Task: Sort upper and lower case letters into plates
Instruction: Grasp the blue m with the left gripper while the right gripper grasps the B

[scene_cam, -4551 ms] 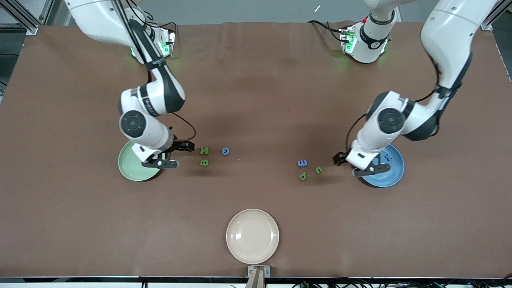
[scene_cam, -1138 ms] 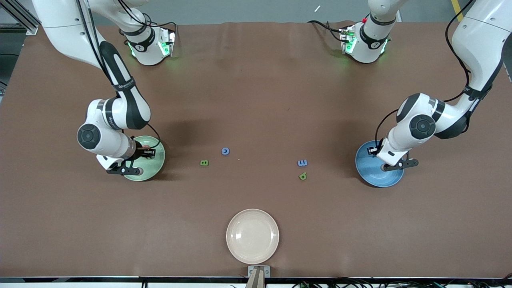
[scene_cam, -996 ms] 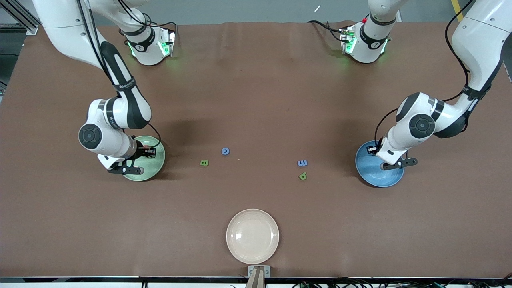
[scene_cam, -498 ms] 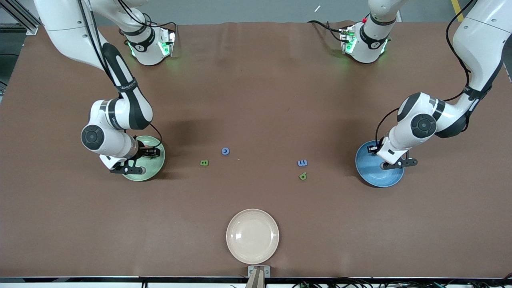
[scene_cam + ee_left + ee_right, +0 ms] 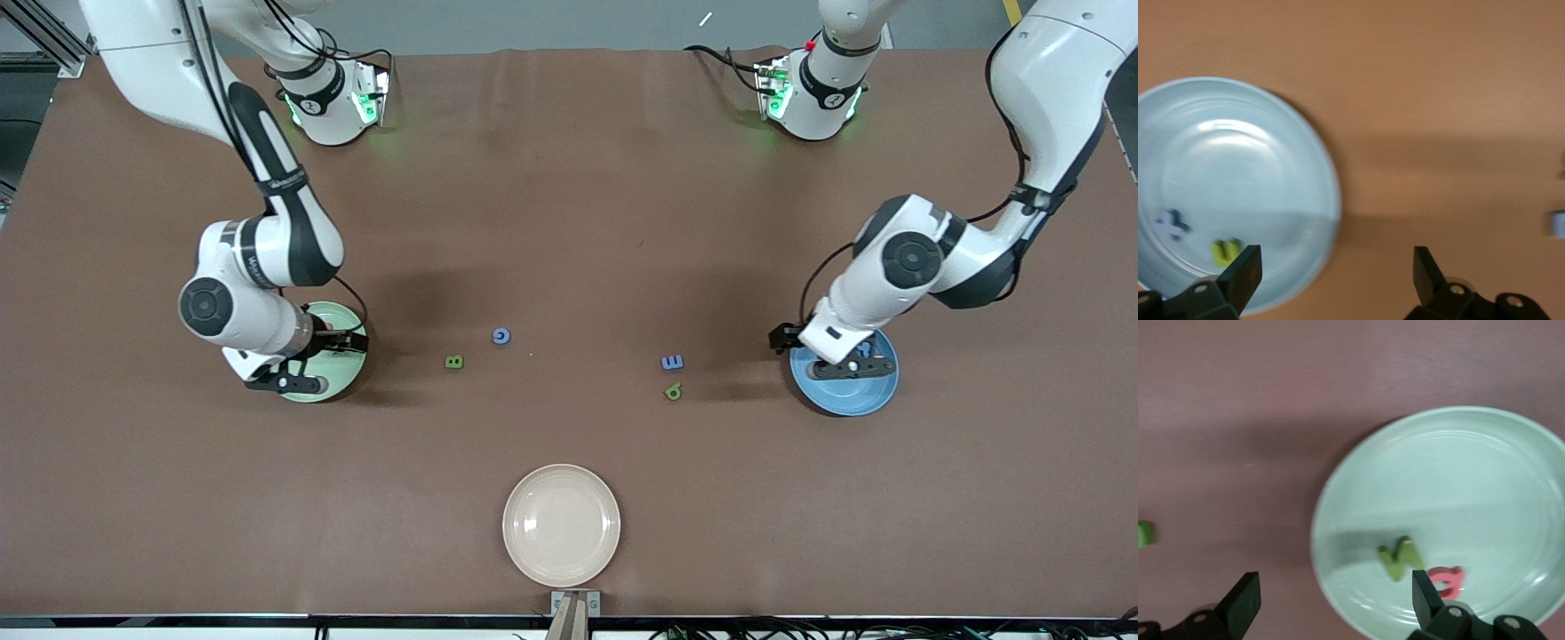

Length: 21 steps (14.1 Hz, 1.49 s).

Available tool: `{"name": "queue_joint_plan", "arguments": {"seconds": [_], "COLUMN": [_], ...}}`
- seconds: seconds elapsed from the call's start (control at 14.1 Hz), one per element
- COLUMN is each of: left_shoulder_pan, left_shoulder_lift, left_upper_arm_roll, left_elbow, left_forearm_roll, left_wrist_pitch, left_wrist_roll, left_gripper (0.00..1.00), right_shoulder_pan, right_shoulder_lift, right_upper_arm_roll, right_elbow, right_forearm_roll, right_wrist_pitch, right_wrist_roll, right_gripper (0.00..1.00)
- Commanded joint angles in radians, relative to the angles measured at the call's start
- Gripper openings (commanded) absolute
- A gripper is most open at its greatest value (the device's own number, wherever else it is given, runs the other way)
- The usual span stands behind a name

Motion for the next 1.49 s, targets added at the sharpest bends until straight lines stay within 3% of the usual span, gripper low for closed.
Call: {"name": "queue_joint_plan", "arguments": {"seconds": [0.0, 0.28, 0.43, 0.57, 0.71, 1.0, 1.28, 1.42], "left_shoulder_pan": [-0.125, -0.265, -0.373, -0.528, -0.633, -0.658, -0.658, -0.658], "left_shoulder_lift": [0.053, 0.145, 0.159, 0.171, 0.201, 0.274, 0.292, 0.292], "left_upper_arm_roll": [0.002, 0.012, 0.094, 0.226, 0.313, 0.326, 0.328, 0.328], "left_elbow": [0.077, 0.166, 0.214, 0.271, 0.327, 0.391, 0.392, 0.392], "left_forearm_roll": [-0.011, -0.011, -0.011, -0.012, -0.014, -0.009, -0.004, -0.009], "left_wrist_pitch": [-0.054, -0.054, -0.054, -0.053, -0.053, -0.048, -0.045, -0.045], "left_wrist_roll": [-0.147, -0.303, -0.348, -0.380, -0.402, -0.426, -0.425, -0.425], "left_gripper": [1.00, 1.00, 1.00, 1.00, 1.00, 1.00, 0.88, 0.77], "right_shoulder_pan": [0.074, 0.142, 0.166, 0.174, 0.192, 0.251, 0.272, 0.275], "right_shoulder_lift": [-0.005, 0.056, 0.091, 0.119, 0.136, 0.180, 0.193, 0.193], "right_upper_arm_roll": [-0.002, -0.004, -0.004, -0.004, -0.002, -0.004, -0.004, -0.004], "right_elbow": [0.032, 0.071, 0.074, 0.074, 0.078, 0.098, 0.098, 0.098], "right_forearm_roll": [0.015, 0.032, 0.033, 0.033, 0.039, 0.059, 0.059, 0.059], "right_wrist_pitch": [0.003, 0.076, 0.139, 0.198, 0.222, 0.255, 0.264, 0.264], "right_wrist_roll": [0.086, 0.148, 0.150, 0.150, 0.150, 0.246, 0.272, 0.272], "right_gripper": [1.00, 1.00, 0.99, 0.95, 0.84, 0.83, 0.82, 0.76]}}
